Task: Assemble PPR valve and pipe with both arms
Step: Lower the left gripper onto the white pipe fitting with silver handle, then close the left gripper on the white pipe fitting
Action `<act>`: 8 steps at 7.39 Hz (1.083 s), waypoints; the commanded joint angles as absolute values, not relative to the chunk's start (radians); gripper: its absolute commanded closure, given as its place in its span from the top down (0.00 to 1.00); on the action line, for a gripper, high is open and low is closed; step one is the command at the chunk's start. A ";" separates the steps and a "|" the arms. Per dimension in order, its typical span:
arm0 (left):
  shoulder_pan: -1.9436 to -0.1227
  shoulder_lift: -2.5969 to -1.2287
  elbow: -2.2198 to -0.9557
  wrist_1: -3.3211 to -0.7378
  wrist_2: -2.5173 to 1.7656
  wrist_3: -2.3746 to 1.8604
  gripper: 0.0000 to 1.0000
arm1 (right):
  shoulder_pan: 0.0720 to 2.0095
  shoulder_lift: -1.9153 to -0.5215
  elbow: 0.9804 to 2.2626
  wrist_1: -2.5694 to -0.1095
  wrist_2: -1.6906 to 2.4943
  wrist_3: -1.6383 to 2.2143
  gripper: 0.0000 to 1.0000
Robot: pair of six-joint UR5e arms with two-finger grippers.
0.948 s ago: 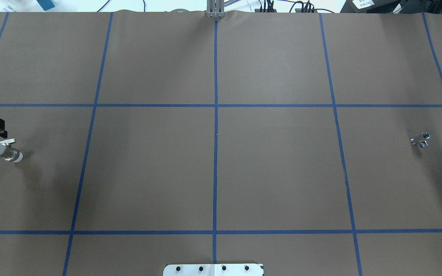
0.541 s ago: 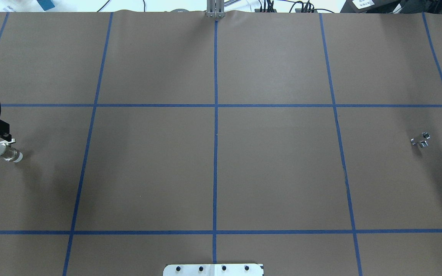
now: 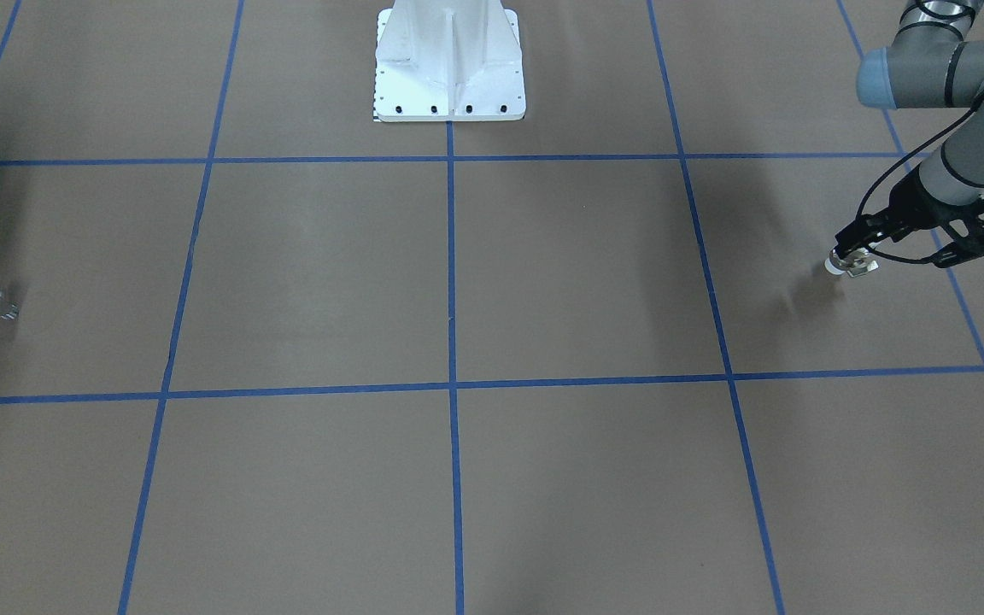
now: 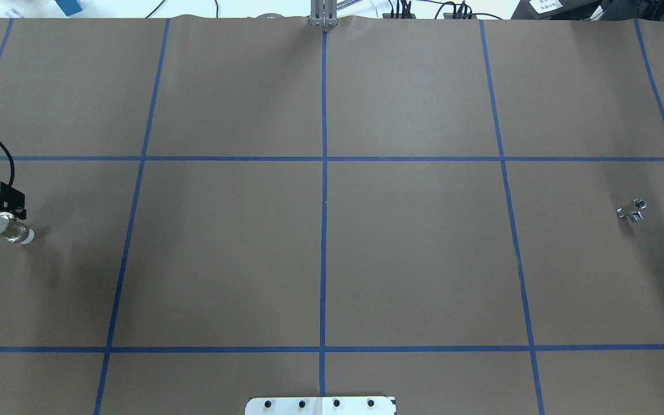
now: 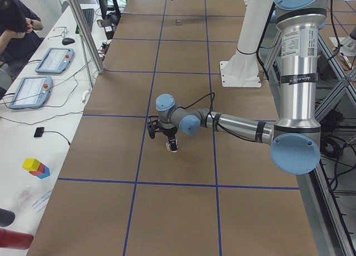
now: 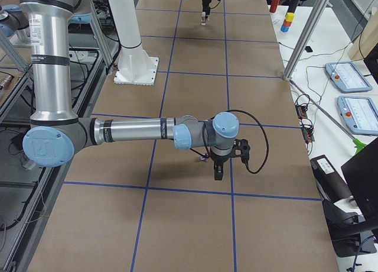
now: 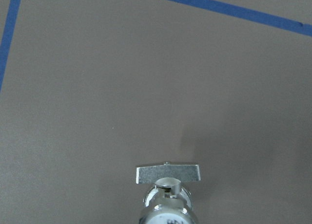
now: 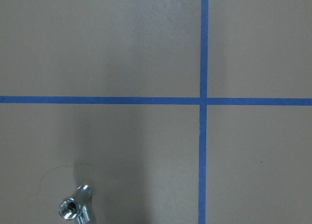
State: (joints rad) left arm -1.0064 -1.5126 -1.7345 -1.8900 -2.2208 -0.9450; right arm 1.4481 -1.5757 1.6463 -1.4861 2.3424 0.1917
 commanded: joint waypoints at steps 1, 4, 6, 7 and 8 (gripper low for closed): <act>-1.006 -1.514 -1.723 -1.913 -2.221 -0.943 0.99 | 1.448 -1.575 1.644 -1.485 2.342 0.193 1.00; -1.006 -1.511 -1.726 -1.922 -2.221 -0.945 0.79 | 1.448 -1.574 1.644 -1.485 2.341 0.192 1.00; -1.006 -1.505 -1.733 -1.921 -2.223 -0.950 0.79 | 1.448 -1.566 1.640 -1.485 2.339 0.190 1.00; -1.006 -1.505 -1.733 -1.921 -2.223 -0.951 0.79 | 1.448 -1.566 1.640 -1.485 2.338 0.190 1.00; -1.005 -1.505 -1.735 -1.921 -2.223 -0.951 0.73 | 1.448 -1.563 1.634 -1.485 2.338 0.190 1.00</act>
State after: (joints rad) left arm -1.0059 -1.5054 -1.7332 -1.9207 -2.2226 -0.9501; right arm 1.4481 -1.5664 1.6387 -1.4849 2.3384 0.1905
